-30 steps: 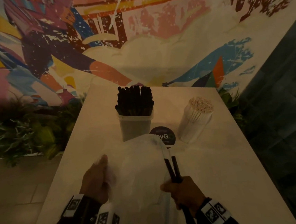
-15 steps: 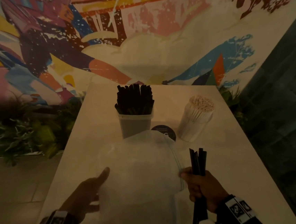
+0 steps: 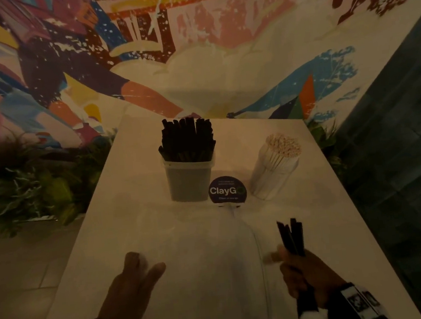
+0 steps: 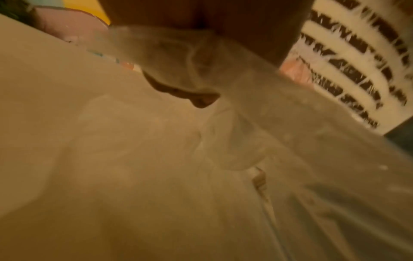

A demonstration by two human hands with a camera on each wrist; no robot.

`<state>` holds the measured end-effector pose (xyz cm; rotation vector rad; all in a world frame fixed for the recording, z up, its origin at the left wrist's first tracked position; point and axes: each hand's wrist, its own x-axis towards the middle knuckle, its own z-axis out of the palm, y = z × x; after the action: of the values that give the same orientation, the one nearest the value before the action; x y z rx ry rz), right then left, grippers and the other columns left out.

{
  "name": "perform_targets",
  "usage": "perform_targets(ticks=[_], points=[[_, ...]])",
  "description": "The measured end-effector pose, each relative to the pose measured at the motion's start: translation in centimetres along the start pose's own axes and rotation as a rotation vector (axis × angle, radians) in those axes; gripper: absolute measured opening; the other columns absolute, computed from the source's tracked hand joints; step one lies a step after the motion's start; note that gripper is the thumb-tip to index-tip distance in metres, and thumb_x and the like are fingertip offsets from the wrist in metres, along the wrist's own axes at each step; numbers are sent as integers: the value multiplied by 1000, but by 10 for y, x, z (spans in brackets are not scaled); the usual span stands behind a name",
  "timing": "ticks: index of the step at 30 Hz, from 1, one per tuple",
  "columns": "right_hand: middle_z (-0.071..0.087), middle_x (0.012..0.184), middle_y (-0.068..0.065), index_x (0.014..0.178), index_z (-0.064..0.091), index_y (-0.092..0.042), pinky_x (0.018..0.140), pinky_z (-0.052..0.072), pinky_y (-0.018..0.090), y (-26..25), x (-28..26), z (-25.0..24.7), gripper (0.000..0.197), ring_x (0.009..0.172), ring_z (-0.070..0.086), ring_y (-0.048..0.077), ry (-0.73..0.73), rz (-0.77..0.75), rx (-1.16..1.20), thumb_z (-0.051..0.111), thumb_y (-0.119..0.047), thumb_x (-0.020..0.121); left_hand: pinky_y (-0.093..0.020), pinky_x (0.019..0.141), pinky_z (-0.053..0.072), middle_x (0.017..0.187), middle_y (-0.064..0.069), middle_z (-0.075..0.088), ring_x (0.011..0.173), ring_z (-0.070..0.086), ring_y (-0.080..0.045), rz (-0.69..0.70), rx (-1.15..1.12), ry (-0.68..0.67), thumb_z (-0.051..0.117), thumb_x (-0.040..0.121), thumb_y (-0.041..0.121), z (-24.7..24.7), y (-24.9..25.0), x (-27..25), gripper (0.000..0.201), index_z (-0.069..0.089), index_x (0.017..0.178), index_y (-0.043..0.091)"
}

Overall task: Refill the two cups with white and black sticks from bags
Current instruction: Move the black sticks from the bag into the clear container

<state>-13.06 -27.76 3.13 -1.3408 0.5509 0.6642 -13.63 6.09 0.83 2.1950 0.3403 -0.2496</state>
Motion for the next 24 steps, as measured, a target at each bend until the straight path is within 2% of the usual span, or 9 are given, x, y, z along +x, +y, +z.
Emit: perform_targets(ticks=[3, 6, 9, 12, 14, 16, 19, 22, 24], points=[[33, 46, 1, 93, 70, 4, 40, 29, 24, -8, 31, 18, 60, 37, 29, 14, 150, -5, 90, 69, -52, 71, -38, 65, 44, 79, -3, 58, 70, 59, -22, 27, 32, -68, 63, 82, 42, 7, -2, -1, 39, 40, 95, 12], [48, 54, 9, 80, 69, 2, 49, 34, 28, -20, 36, 28, 45, 45, 38, 22, 240, -133, 56, 84, -31, 53, -39, 59, 43, 73, -7, 58, 62, 57, -23, 14, 54, -54, 63, 82, 43, 1, -5, -3, 37, 38, 91, 17], [37, 43, 0, 75, 62, 1, 36, 29, 20, -32, 36, 27, 26, 35, 30, 13, 232, -205, 174, 76, -17, 61, -42, 55, 44, 62, -8, 55, 52, 54, -25, 20, 41, -25, 63, 81, 42, -13, -19, -7, 30, 40, 79, 23], [31, 41, -2, 72, 65, 2, 32, 26, 18, -31, 27, 17, 31, 32, 27, 9, 103, -258, 143, 82, -18, 54, -45, 73, 49, 87, -10, 64, 81, 63, -27, -26, -191, 5, 54, 87, 36, -31, -12, 3, 6, 52, 86, 31], [32, 41, -1, 66, 70, -3, 32, 27, 17, -30, 25, 17, 50, 31, 28, 9, 44, -287, 84, 91, -34, 35, -42, 78, 49, 107, -6, 61, 97, 59, -25, -50, -436, -13, 44, 85, 44, -39, 8, 20, 32, 53, 109, 25], [38, 42, 0, 64, 71, -6, 33, 26, 16, -32, 25, 19, 55, 32, 30, 8, 51, -303, 31, 92, -41, 27, -35, 72, 48, 108, -3, 60, 98, 59, -23, -125, -592, -72, 45, 92, 40, -41, 30, 37, 34, 53, 117, 19], [42, 41, 0, 65, 68, -3, 33, 25, 15, -37, 23, 22, 29, 32, 31, 7, 90, -316, 8, 82, -24, 50, -32, 65, 47, 92, -8, 67, 85, 63, -25, -142, -492, -178, 53, 93, 26, -32, 50, 54, 17, 65, 98, 13], [38, 41, -1, 60, 69, -7, 34, 24, 17, -39, 23, 18, 10, 33, 30, 8, 126, -327, -9, 75, -15, 61, -36, 62, 48, 68, -12, 62, 63, 57, -27, -69, -390, 4, 58, 92, 15, -19, 43, 72, 21, 66, 74, 8], [34, 42, -1, 58, 67, -9, 36, 22, 19, -42, 26, 9, 13, 35, 28, 10, 211, -319, -6, 79, -10, 63, -47, 71, 50, 74, -18, 59, 70, 57, -33, -42, -235, 201, 54, 94, 20, -19, 31, 85, 25, 61, 75, 6]])
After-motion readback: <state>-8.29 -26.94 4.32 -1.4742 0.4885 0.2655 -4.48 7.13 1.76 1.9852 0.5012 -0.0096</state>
